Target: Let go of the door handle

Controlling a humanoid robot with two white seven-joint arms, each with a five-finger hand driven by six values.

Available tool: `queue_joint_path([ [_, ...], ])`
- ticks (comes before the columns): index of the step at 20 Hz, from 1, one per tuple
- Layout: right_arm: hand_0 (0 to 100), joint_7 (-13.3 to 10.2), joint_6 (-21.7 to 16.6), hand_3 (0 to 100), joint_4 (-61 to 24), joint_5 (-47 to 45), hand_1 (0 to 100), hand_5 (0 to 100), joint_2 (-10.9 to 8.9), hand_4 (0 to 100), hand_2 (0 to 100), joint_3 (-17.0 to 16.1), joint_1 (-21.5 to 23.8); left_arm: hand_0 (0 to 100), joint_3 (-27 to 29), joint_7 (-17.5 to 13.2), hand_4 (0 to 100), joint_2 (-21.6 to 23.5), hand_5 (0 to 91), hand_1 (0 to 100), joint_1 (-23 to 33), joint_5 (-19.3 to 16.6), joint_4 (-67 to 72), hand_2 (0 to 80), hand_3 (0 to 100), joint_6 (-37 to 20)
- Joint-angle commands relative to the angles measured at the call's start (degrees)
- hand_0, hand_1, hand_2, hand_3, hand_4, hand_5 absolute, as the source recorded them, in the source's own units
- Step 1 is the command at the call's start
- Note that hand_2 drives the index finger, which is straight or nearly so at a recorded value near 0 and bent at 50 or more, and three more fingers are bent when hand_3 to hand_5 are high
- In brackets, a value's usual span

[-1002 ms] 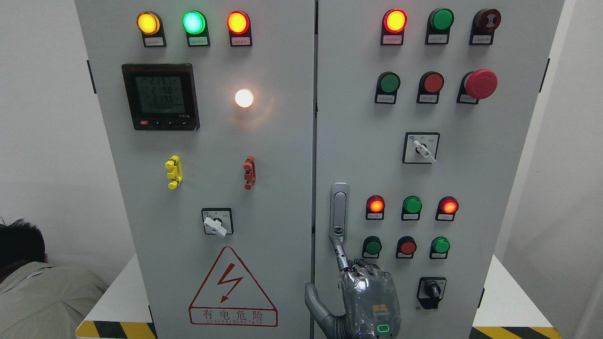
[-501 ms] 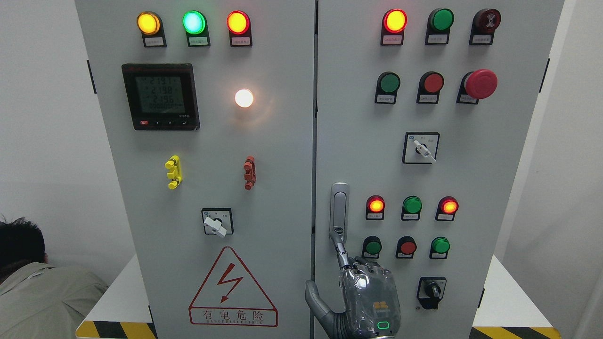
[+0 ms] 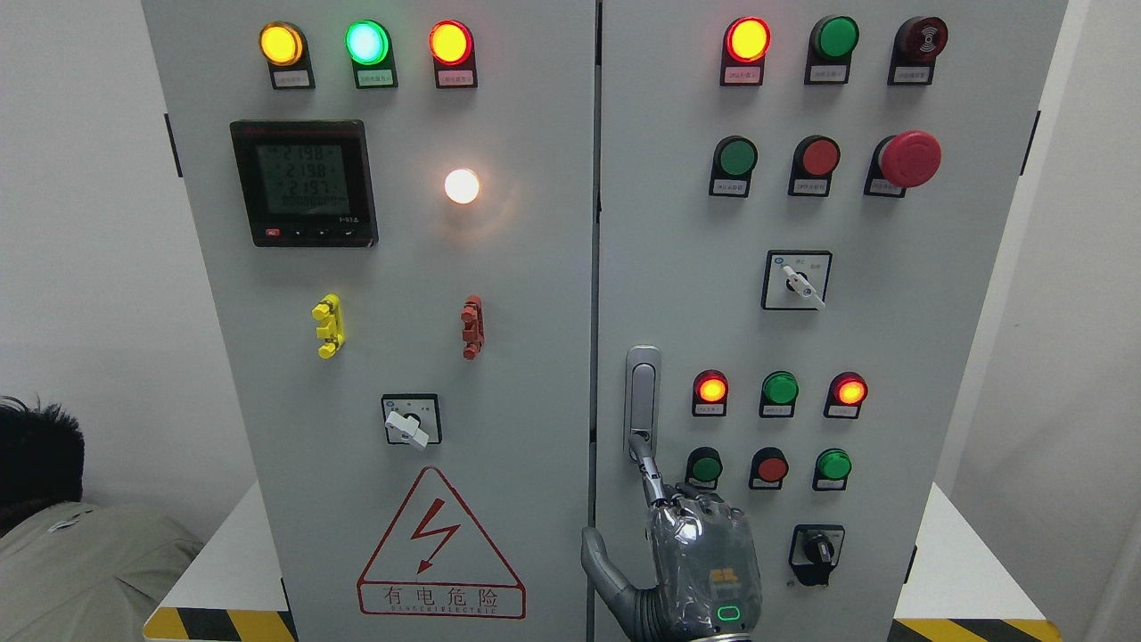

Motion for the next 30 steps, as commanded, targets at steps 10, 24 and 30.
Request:
queue_joint_path([
  [10,35,0.18,0.00,80,0.80,-0.21,22,73,0.03,76,1,-1.29,-0.63,0,0.00,0.02,0,0.00,0.0,0,0.02,0.00,0.00,4.6,10,-0.07],
  [24,35,0.36,-0.09,81,0.80,-0.21,22,73,0.04,76,2,-0.76,0.16,0,0.00,0.02,0,0.00,0.0,0,0.02,0.00,0.00,4.7,10,0.02],
  [30,35,0.44,-0.09,81,0.98,-0.21,22,73,0.04,76,2,-0.76,0.16,0,0.00,0.02,0,0.00,0.0,0,0.02,0.00,0.00,4.7,11,-0.07],
])
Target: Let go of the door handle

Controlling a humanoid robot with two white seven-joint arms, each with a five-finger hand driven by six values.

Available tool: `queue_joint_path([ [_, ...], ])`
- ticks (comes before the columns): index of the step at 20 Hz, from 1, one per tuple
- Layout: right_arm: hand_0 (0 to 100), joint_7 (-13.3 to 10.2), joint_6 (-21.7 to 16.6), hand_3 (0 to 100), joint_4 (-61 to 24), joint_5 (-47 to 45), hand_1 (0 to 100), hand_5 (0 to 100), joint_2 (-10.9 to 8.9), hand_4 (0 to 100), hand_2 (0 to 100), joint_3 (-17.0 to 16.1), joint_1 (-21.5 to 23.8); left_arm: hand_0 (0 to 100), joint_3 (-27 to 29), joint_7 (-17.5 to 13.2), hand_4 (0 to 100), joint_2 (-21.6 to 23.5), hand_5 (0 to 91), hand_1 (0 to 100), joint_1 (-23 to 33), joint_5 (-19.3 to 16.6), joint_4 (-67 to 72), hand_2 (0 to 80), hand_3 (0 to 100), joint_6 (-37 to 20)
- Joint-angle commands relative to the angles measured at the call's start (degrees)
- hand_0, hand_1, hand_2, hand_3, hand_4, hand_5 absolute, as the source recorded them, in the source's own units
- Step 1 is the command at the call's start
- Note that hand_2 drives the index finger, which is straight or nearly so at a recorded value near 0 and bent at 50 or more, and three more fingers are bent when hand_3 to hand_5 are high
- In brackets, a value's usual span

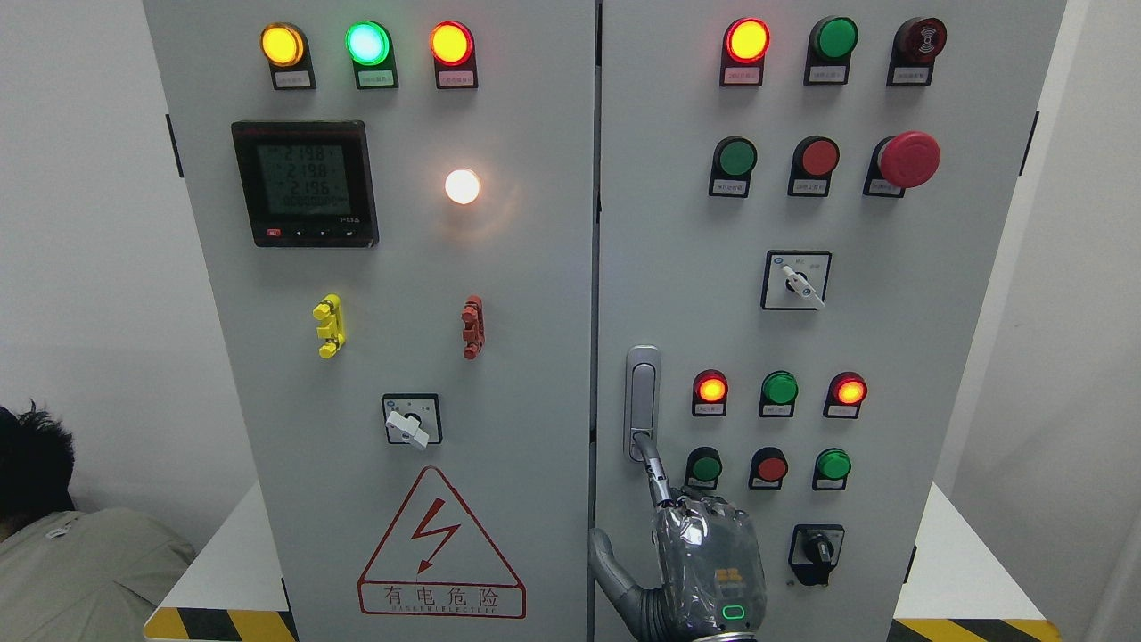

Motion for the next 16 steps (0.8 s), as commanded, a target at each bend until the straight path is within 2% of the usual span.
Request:
queue_joint_path([
  [1,35,0.13,-0.05,81,0.32,0.12,22,73,-0.02,76,2,0.22,0.06,0,0.00,0.00,0,0.00,0.0,0,0.00,0.00,0.00,4.7,11,-0.04],
  [16,35,0.21,-0.05,82,0.50,0.12,22,73,0.07,76,4,0.31,0.50,0,0.00,0.00,0,0.00,0.0,0,0.00,0.00,0.00,4.5,11,-0.04],
])
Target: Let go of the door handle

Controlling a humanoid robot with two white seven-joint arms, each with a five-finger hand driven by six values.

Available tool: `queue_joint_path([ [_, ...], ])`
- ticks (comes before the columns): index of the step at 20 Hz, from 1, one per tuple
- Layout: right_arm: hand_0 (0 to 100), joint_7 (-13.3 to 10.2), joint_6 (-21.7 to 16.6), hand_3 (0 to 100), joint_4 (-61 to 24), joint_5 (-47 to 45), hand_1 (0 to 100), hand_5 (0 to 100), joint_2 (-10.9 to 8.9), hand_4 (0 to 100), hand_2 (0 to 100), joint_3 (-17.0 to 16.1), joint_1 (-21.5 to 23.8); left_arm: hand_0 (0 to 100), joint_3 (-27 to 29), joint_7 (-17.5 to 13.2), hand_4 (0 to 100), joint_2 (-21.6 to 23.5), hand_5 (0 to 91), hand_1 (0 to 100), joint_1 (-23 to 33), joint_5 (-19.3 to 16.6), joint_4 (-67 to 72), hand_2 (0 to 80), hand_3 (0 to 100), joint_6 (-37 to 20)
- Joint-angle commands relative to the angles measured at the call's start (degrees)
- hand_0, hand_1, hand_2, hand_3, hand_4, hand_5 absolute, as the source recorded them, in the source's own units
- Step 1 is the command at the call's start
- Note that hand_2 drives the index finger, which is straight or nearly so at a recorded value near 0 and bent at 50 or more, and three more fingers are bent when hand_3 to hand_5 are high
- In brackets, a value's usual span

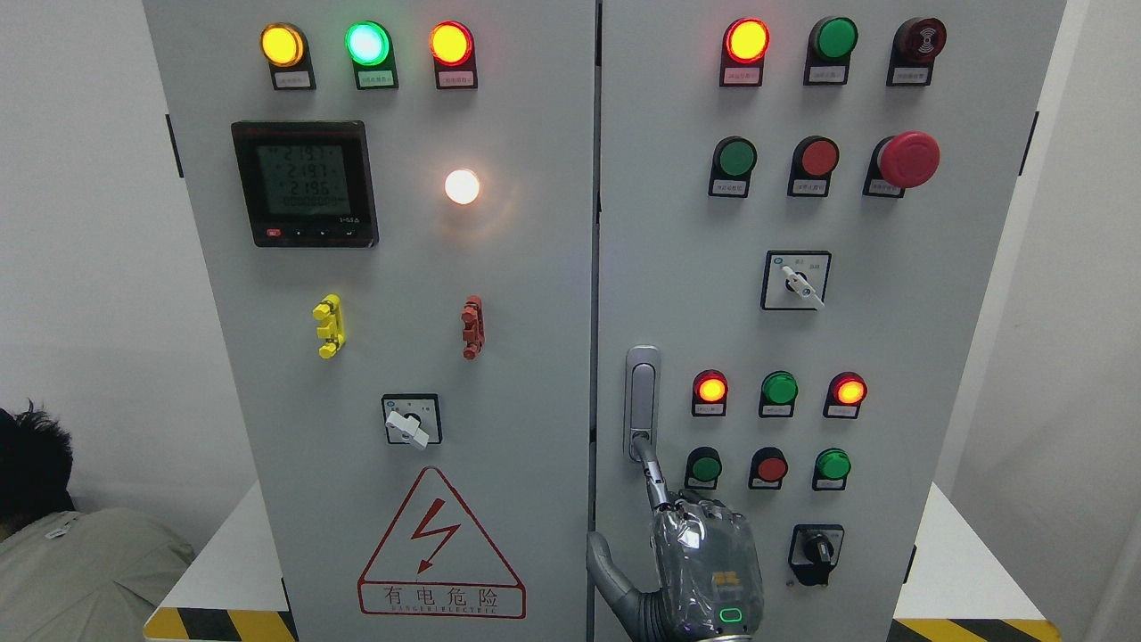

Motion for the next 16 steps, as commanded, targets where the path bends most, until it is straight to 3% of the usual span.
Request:
queue_joint_path([
  [1,35,0.13,-0.06,82,0.07,0.01,22,73,-0.06,76,4,0.03,0.44,0,0.00,0.00,0,0.00,0.0,0,0.00,0.00,0.00,4.5,11,-0.03],
  [16,35,0.21,-0.06,82,0.07,0.01,22,73,-0.06,77,4,-0.15,0.97,0,0.00,0.00,0,0.00,0.0,0,0.00,0.00,0.00,4.6,11,0.06],
])
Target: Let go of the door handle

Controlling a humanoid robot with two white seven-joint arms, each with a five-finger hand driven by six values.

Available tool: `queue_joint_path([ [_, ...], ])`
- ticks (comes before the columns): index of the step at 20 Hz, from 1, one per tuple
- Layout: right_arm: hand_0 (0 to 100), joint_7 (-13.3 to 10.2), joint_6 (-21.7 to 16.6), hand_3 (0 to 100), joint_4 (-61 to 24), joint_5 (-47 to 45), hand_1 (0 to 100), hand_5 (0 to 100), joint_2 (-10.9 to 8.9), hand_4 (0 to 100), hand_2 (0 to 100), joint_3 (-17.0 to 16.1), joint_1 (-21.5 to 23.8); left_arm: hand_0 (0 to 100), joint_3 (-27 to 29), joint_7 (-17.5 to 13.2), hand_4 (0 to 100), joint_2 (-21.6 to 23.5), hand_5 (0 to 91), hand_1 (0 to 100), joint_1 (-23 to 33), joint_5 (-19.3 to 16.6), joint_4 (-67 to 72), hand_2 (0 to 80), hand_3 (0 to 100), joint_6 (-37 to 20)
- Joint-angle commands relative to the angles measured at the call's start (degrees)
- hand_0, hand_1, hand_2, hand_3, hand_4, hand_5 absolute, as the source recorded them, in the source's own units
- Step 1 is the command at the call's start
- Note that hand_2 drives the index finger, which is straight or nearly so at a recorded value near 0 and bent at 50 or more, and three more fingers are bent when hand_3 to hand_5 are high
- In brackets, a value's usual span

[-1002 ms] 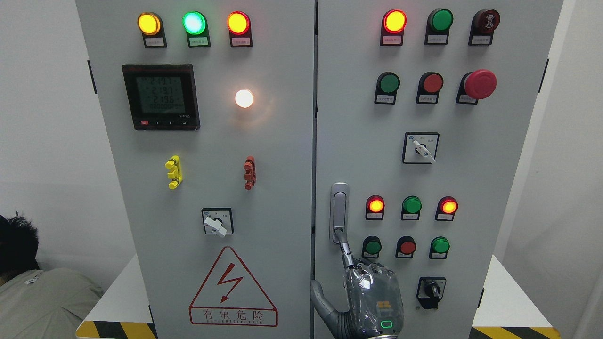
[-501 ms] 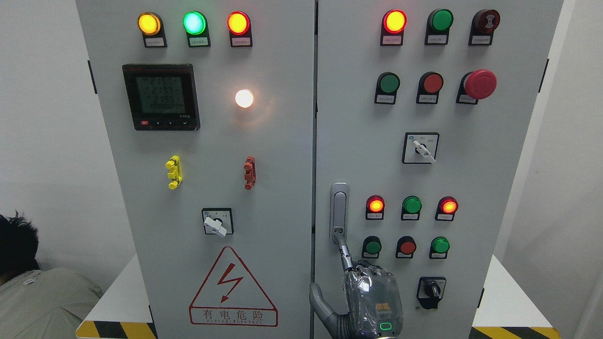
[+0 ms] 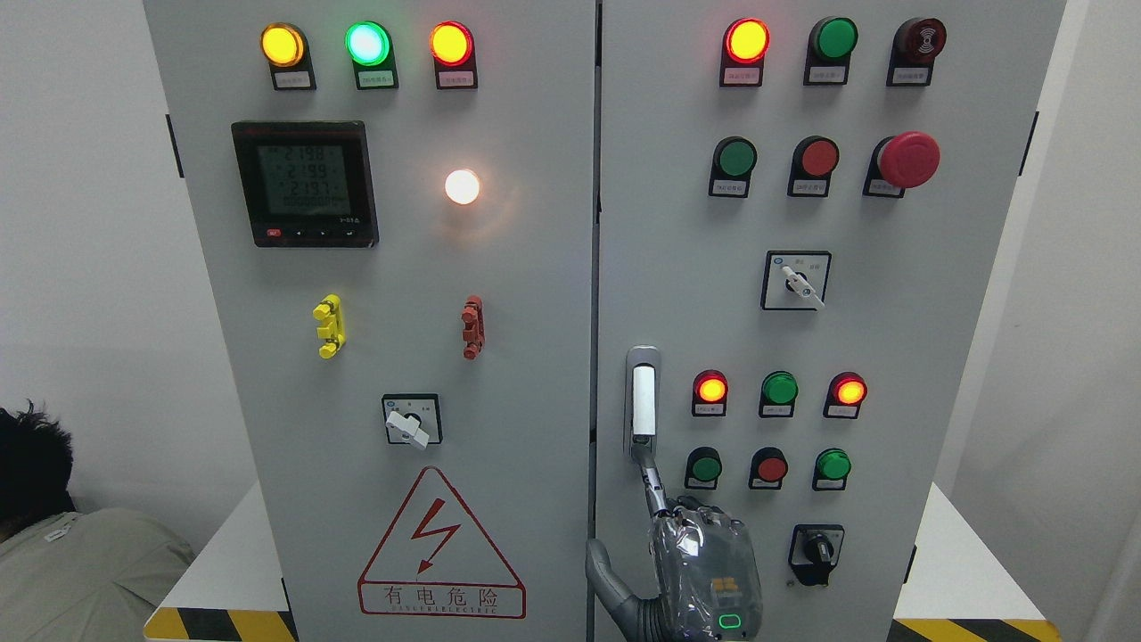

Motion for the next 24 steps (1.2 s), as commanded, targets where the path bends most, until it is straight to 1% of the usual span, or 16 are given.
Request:
queue_joint_path([
  [1,35,0.05,0.05,82,0.03,-0.09,22,73,0.01,77,4,-0.11,0.33,0,0.00,0.00,0,0.00,0.0,0,0.00,0.00,0.00,4.5,11,0.19],
  [12,35,-0.04,0.05,82,-0.32,-0.09,22,73,-0.08,77,4,-0.11,0.42,0,0.00,0.00,0,0.00,0.0,0,0.00,0.00,0.00,4.5,11,0.19],
  [19,35,-0.21,-0.30,82,-1.99,-0.27,22,73,-0.08,77,4,0.06,1.74,0,0.00,0.00,0,0.00,0.0,0,0.00,0.00,0.00,4.6,11,0.19],
  [24,35,-0.21,-0.39,82,-2.08,-0.27,23,73,-0.08,77,5,0.15,1.48,0,0.00,0.08,0,0.00,0.0,0,0.00,0.00,0.00,4.6,11,0.28],
])
